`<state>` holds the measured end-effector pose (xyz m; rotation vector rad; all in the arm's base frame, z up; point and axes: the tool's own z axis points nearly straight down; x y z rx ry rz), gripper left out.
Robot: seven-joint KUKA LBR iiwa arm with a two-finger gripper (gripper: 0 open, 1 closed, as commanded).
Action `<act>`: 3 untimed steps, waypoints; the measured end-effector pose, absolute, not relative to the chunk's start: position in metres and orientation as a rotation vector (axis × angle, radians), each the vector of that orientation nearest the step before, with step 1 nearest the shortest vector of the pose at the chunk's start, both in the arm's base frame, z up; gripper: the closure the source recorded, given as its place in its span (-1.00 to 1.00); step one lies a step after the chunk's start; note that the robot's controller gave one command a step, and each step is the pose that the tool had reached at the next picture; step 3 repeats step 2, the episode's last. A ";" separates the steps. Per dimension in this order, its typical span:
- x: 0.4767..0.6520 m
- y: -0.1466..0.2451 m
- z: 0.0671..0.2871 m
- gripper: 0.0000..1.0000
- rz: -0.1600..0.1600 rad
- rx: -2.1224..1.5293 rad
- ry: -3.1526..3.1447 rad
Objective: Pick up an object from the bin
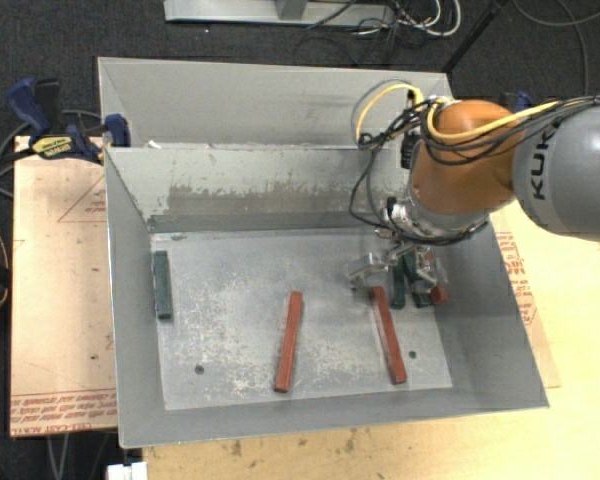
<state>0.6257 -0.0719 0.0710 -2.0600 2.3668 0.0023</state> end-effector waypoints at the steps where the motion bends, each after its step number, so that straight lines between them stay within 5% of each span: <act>1: 0.628 -0.075 0.074 1.00 -0.009 -2.056 2.367; 2: 0.627 -0.078 0.220 1.00 -0.011 -1.956 2.446; 3: 0.627 -0.078 0.220 1.00 -0.011 -1.956 2.446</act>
Offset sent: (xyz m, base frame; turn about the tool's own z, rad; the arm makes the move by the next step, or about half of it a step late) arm 0.0000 0.0000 0.0000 0.0000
